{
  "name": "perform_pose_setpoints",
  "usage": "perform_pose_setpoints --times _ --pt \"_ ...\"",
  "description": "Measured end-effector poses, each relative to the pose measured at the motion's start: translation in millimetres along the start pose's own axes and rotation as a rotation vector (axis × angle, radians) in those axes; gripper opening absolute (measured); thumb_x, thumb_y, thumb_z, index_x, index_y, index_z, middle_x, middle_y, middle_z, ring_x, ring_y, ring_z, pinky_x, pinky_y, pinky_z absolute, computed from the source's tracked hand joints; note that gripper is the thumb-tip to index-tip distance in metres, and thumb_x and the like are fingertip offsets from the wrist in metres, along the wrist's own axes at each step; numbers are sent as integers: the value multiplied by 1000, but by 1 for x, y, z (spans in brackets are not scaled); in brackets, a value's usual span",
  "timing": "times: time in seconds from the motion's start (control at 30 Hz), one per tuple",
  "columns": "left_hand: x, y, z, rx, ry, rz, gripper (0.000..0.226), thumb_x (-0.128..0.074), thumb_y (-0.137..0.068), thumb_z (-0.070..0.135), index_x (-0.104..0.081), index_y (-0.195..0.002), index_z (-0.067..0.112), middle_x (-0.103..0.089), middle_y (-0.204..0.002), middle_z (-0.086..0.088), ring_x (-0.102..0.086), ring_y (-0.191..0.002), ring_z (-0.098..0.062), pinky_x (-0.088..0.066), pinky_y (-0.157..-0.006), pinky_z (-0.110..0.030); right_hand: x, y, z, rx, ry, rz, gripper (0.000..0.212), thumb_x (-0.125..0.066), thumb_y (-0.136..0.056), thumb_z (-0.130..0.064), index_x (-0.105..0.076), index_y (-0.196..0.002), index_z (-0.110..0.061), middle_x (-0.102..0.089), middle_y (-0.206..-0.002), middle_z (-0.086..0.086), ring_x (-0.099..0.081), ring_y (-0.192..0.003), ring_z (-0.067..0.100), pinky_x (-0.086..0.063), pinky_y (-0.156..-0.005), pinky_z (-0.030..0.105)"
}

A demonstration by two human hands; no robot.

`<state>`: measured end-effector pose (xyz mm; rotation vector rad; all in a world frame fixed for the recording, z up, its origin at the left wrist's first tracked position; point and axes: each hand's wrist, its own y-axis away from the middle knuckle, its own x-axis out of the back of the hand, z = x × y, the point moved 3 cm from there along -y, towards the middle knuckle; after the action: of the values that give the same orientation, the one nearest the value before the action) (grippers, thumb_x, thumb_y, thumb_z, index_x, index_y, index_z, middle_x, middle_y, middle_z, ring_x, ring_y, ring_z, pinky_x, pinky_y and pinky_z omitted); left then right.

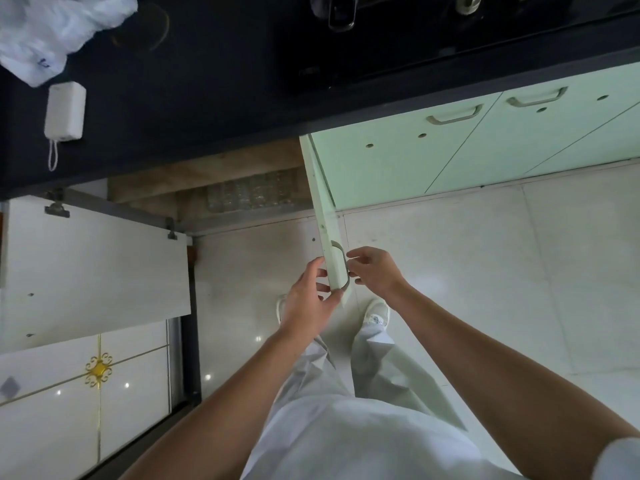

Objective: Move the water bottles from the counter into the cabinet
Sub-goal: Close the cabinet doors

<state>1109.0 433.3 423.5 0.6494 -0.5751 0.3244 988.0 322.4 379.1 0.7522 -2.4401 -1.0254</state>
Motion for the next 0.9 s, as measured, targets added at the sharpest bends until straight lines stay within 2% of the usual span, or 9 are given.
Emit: perform_pose_setpoints --times 0.1,0.3,0.4,0.5,0.63,0.73,0.9 --pt "2 -1 0 -23 -8 -7 60 -79 -83 32 -49 -135 36 -63 -105 22 -69 -80 -1 -60 -76 -37 -5 -4 -1 13 14 21 27 -68 -87 -15 -70 -114 -10 -77 -94 7 -73 -92 33 -60 -84 44" --pt "15 -4 -11 -61 -30 -42 60 -79 -82 35 -49 -134 35 -64 -106 21 -69 -84 -3 -60 -78 -36 -24 -8 -2 27 51 53 15 -68 -85 -18 -71 -100 -19 -75 -81 2 -73 -78 22 -60 -82 48" --pt "29 -4 -25 -66 -33 -38 58 -78 -81 39 -50 -132 35 -65 -107 21 -68 -85 -1 -59 -78 -34 -38 -12 -4 25 88 67 9 -67 -84 -17 -70 -90 -22 -75 -74 0 -73 -74 22 -61 -78 49" --pt "45 -4 -42 -98 0 -23 52 -77 -83 29 -56 -130 26 -69 -111 15 -67 -90 -2 -59 -79 -32 -59 -15 -10 26 117 70 6 -67 -85 -15 -68 -88 -20 -75 -71 0 -73 -73 23 -61 -76 49" --pt "78 -6 -72 -111 -21 15 45 -73 -88 18 -57 -130 20 -70 -114 10 -66 -95 -1 -57 -80 -26 -96 -14 -23 10 69 45 6 -66 -87 -9 -65 -92 -9 -75 -79 7 -75 -73 22 -63 -70 43" --pt "108 -12 -98 -112 -21 70 39 -72 -89 13 -60 -126 18 -71 -113 9 -67 -95 -3 -59 -78 -28 -130 -16 -35 -2 -10 35 5 -66 -89 -5 -62 -92 -6 -73 -89 14 -75 -67 16 -63 -60 34" --pt "163 -37 -138 -85 10 191 29 -73 -90 14 -65 -117 18 -72 -106 9 -68 -93 -4 -60 -79 -28 -190 -29 -61 33 -75 68 6 -65 -91 -4 -62 -96 -1 -73 -91 16 -75 -68 19 -60 -57 29"
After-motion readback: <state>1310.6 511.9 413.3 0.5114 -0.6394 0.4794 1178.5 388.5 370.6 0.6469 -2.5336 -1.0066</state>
